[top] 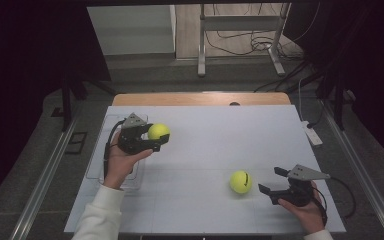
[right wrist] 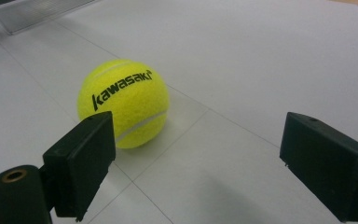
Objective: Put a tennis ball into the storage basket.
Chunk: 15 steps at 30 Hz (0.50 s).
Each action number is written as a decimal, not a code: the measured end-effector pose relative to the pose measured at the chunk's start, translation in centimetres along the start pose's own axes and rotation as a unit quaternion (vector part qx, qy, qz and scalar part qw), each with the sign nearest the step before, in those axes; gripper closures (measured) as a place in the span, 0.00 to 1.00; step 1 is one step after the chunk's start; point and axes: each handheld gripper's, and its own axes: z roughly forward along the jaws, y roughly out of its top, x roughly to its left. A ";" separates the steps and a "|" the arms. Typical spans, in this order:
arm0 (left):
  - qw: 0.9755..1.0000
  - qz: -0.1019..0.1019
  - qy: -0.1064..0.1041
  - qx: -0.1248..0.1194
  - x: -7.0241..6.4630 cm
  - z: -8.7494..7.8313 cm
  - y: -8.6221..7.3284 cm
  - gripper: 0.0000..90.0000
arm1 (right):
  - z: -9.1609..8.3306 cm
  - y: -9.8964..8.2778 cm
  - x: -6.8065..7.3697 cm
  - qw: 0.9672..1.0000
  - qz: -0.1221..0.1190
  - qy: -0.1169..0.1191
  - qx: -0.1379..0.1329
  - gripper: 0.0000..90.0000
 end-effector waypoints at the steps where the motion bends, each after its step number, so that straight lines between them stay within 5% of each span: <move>1: 1.000 -0.002 0.005 -0.002 0.1 -0.1 0.0 0.30 | 0.0 0.0 0.0 1.000 0.000 0.000 0.001 0.12; 15: 0.999 -0.030 0.030 -0.017 2.3 -1.3 -0.4 0.30 | 0.2 0.1 -0.1 1.000 -0.001 0.004 0.002 0.12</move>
